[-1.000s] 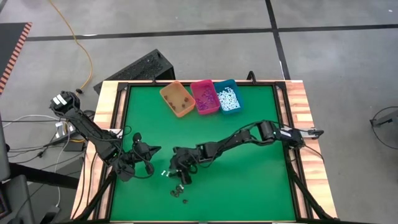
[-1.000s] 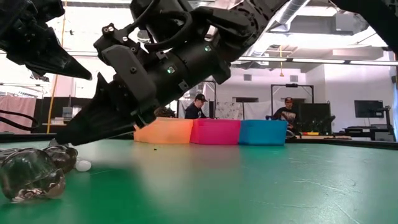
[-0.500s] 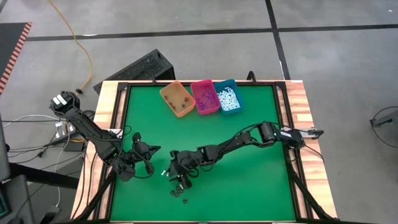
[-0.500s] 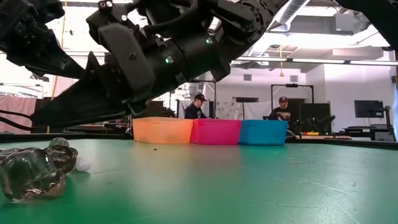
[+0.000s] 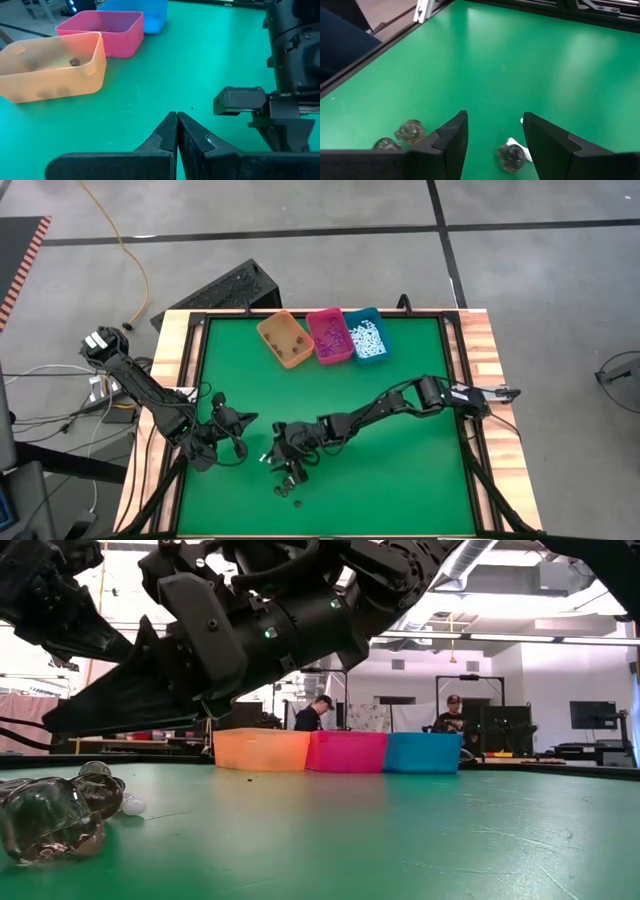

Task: Sort Halloween decoration
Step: Put the transparent black skull toy into the orange bin

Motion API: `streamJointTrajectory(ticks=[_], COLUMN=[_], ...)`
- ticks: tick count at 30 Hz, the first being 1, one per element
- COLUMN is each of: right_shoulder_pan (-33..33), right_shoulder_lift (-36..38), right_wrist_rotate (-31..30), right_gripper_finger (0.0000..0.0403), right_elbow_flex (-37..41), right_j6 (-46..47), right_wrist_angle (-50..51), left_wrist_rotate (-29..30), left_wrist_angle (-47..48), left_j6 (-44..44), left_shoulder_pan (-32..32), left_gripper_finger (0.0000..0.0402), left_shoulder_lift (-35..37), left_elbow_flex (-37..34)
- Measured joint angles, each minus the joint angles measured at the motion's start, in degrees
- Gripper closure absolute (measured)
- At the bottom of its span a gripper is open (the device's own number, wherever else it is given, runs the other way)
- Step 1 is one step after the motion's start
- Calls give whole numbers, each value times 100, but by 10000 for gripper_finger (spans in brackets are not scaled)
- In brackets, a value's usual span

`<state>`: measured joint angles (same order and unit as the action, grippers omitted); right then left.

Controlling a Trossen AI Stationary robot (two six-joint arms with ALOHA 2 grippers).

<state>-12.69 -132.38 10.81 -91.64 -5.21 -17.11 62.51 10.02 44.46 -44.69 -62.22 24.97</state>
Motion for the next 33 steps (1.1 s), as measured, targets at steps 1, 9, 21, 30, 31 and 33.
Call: streamJointTrajectory(ticks=[1, 9, 21, 30, 31, 33], right_shoulder_pan=[0, 50, 90, 125, 125, 127], right_shoulder_lift=[-1, -4, -398, -444, -444, -444], right_wrist_rotate=[-14, -56, -59, -48, -47, -48], right_gripper_finger=[186, 186, 186, 189, 192, 201], right_elbow_flex=[0, 0, -114, -177, -177, -177], right_j6=[0, -55, 73, 116, 116, 114], right_wrist_angle=[1, 36, -157, 101, 104, 119], left_wrist_rotate=[21, 30, 94, 74, 74, 73], left_wrist_angle=[0, 0, 35, 216, 222, 250], left_j6=[0, 36, 40, 162, 186, 215], left_shoulder_pan=[-1, 0, 0, 0, 0, 0], left_gripper_finger=[401, 401, 401, 401, 401, 401], left_shoulder_lift=[0, 0, 0, 2, 2, 1], left_elbow_flex=[0, 0, 0, 0, 2, 0])
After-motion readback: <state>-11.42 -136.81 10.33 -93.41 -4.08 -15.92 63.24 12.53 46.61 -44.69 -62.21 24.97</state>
